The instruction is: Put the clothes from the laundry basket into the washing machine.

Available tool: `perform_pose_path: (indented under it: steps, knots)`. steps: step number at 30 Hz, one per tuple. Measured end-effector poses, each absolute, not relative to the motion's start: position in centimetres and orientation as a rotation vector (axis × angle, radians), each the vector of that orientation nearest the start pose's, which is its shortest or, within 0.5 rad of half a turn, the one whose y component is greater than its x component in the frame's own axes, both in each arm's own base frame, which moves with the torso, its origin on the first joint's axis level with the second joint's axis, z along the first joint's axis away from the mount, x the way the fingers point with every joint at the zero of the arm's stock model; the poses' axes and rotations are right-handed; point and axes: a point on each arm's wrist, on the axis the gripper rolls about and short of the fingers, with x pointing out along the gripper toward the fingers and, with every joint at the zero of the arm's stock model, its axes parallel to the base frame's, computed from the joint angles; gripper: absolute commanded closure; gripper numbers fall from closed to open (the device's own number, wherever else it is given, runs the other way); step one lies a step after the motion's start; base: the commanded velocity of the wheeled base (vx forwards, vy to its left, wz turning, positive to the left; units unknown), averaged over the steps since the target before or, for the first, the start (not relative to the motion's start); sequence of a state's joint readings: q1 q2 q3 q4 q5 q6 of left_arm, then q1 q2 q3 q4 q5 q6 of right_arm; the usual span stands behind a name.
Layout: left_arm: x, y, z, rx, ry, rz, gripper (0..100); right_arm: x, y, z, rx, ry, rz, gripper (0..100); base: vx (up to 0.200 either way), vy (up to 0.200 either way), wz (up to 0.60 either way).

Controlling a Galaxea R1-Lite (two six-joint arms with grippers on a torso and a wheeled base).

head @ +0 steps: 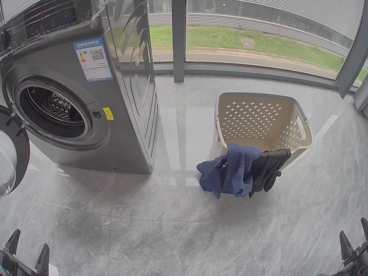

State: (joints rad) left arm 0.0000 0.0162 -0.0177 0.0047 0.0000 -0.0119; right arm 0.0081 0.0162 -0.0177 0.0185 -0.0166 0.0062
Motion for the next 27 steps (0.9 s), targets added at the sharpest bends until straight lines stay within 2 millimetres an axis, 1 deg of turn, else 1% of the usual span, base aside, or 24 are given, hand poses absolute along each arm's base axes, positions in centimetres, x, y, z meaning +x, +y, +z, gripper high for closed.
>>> perform_pose_path:
  steps: [18, 27]
  knots:
    - [-2.29, 0.0, 8.03, -0.02, 0.003, 0.002, 0, -2.29, -0.05, 7.88, 0.006, 0.017, -0.01, 0, 0.0, 0.0, 0.0]
    - [-2.29, 0.01, 8.03, -0.02, 0.003, 0.002, 0, -2.29, -0.05, 7.88, 0.006, 0.017, -0.01, 0, 0.0, -0.2, 0.0]
